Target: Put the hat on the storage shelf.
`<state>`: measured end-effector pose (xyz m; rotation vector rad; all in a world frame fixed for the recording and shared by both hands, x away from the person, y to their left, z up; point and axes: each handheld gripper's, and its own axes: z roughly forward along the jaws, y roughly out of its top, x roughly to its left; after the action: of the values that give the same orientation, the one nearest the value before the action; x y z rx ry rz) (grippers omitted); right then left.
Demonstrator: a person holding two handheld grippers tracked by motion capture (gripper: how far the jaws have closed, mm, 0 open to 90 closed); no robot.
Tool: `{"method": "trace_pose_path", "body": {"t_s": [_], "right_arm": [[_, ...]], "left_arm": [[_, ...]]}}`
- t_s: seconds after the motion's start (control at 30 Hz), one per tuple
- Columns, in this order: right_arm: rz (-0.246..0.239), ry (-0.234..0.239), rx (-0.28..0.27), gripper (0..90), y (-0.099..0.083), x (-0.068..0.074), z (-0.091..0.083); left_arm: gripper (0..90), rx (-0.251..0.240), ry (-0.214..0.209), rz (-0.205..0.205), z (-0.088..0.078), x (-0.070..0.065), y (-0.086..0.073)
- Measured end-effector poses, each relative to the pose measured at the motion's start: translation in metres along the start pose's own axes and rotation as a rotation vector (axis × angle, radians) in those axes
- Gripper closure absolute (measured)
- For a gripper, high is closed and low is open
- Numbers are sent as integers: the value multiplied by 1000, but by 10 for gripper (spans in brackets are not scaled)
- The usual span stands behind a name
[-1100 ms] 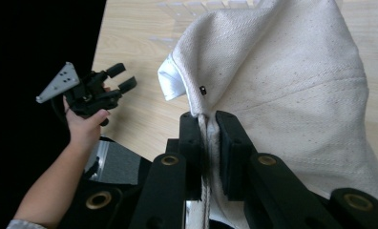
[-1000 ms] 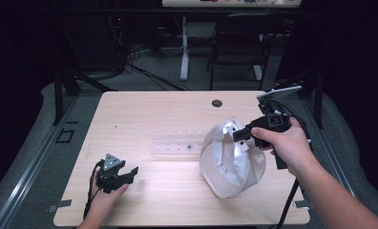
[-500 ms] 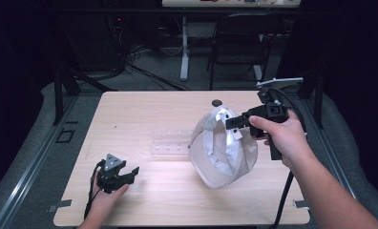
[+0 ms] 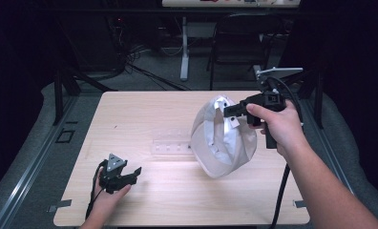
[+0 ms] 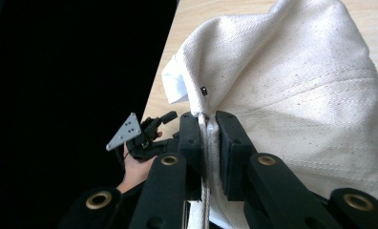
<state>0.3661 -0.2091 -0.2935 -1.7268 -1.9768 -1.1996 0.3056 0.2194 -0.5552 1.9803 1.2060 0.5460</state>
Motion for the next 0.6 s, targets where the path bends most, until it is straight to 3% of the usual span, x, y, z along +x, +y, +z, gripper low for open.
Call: {"method": "trace_pose_path", "body": {"t_s": [0.23,0.6], "right_arm": [[10,12,-25,819,12,3,4],[27,5,-60,819,30,11,14]], "left_arm": [[326,-48,-23,2,-5,-11,8],[333,-104,-93,125,-6,-51,50]]}}
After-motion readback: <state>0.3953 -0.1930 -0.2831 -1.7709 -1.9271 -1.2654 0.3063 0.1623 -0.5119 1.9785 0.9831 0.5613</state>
